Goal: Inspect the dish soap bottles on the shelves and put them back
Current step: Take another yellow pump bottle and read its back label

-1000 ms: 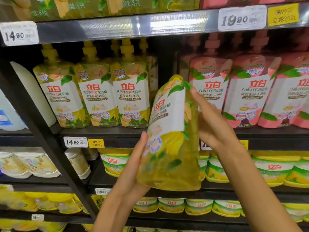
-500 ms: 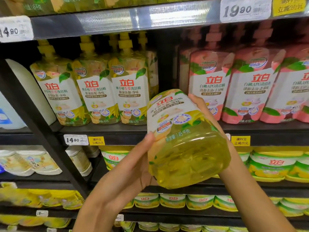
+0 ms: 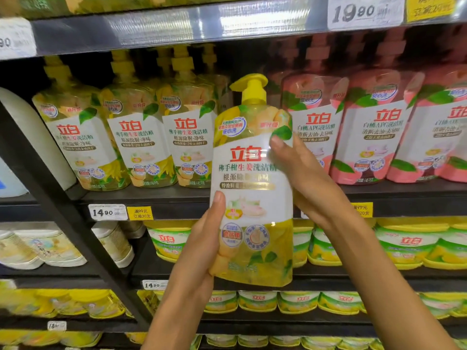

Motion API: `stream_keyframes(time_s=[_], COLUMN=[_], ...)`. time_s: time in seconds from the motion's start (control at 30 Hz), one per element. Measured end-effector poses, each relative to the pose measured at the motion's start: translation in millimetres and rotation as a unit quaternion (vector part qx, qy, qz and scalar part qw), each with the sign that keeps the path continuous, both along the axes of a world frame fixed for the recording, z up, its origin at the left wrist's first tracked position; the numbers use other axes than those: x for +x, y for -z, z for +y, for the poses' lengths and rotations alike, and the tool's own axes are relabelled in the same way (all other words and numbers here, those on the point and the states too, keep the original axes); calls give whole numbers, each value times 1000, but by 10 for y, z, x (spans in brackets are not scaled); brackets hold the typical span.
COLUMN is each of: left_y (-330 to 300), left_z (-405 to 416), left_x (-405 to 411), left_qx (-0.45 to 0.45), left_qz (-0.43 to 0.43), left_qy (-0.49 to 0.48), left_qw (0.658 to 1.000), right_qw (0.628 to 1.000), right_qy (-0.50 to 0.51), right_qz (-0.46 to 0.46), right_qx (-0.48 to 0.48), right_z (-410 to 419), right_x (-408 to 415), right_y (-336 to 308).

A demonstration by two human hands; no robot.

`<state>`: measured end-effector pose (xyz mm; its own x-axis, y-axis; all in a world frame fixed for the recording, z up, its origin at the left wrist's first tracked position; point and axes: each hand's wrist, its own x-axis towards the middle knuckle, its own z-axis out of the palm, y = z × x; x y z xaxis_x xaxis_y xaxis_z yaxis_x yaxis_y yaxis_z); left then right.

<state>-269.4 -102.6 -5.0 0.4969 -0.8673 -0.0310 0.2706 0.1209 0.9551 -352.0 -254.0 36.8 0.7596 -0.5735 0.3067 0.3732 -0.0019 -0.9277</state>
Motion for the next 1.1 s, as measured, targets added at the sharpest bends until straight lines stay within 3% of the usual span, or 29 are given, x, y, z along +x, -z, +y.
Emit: stream_keyframes(time_s=[0.1, 0.23, 0.37, 0.5, 0.63, 0.7, 0.83, 0.93, 1.07, 1.1], left_y=[38, 93, 138, 189, 246, 225, 170, 204, 244, 306], left_z=[18, 87, 118, 50, -20, -18, -18, 7, 14, 86], left_x=[-50, -26, -30, -95, -118, -64, -27, -18, 66, 81], left_qx=[13, -4, -2, -66, -102, -115, -104, -100, -62, -57], left_qz=[-61, -70, -8, -14, -13, -81, -202, -175, -161, -145], left_qy=[-19, -8, 39, 101, 40, -13, -56, -58, -51, -9], left_qw=[998, 998, 999, 993, 994, 990, 972, 978, 984, 988], right_qw=[997, 985, 968, 974, 992, 995, 988, 987, 979, 975], right_qy=[18, -8, -15, -30, -38, -10, 48, 52, -28, -52], right_qz=[-33, -106, -168, -156, -99, -91, -124, -110, -119, -126], right_qx=[67, 134, 184, 164, 65, 41, 75, 105, 163, 175], right_z=[43, 13, -5, 12, -52, -55, 57, 38, 9, 25], right_x=[34, 18, -12, -26, -79, -91, 11, 35, 14, 28], right_y=[85, 96, 120, 63, -49, -78, -46, -19, -39, -40])
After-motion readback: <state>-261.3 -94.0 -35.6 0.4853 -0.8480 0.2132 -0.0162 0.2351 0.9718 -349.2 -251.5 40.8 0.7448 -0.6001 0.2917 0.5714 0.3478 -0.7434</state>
